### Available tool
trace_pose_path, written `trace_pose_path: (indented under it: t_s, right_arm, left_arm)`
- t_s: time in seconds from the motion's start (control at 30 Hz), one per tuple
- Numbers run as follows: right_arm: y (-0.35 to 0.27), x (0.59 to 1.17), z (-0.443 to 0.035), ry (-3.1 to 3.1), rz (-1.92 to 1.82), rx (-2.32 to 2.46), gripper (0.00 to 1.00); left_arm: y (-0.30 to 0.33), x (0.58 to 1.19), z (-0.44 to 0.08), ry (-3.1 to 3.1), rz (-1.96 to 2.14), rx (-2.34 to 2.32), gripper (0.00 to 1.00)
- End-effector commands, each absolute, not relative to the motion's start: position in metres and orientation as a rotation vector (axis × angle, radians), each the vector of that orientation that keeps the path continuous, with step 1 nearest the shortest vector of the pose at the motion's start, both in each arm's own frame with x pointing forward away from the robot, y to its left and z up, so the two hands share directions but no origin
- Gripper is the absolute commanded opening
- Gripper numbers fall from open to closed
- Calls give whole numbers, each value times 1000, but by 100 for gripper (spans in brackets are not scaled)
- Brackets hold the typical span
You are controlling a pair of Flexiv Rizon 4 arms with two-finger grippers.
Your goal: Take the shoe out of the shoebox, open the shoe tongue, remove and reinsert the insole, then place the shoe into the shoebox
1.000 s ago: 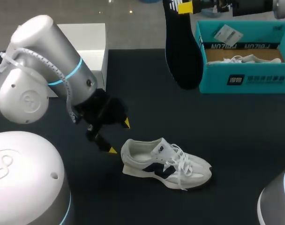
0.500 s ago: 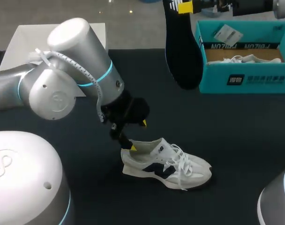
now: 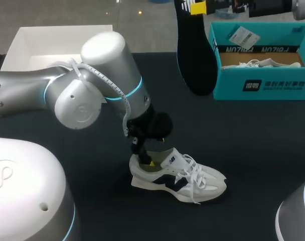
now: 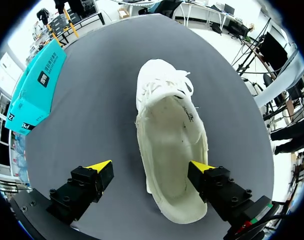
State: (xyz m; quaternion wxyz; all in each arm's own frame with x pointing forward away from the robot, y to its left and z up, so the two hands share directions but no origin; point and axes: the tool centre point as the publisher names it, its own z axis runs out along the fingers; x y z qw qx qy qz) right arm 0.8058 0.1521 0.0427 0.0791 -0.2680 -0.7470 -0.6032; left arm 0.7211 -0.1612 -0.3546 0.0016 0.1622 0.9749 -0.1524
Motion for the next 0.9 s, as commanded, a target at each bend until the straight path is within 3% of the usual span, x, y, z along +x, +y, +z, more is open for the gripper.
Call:
trace_pose_path:
  t_s: [0.03, 0.13, 0.17, 0.2, 0.27, 0.9]
  right_arm:
    - [153, 806, 43, -2237, -1803, -806, 0]
    - [153, 806, 43, -2237, -1803, -806, 0]
    - [153, 806, 43, -2237, -1803, -806, 0]
    - [153, 806, 43, -2237, -1803, -806, 0]
    - [153, 806, 43, -2237, -1803, -806, 0]
    - [153, 806, 43, -2237, -1803, -806, 0]
  left_arm:
    - [-168, 726, -366, 3068, -475, 508, 100]
    - [-170, 728, -371, 3077, -462, 506, 100]
    - [-170, 728, -372, 3077, -460, 507, 92]
    - [-171, 729, -374, 3082, -455, 515, 56]
    - [-172, 730, -375, 3077, -446, 534, 0]
    - [-170, 727, -380, 3090, -482, 654, 0]
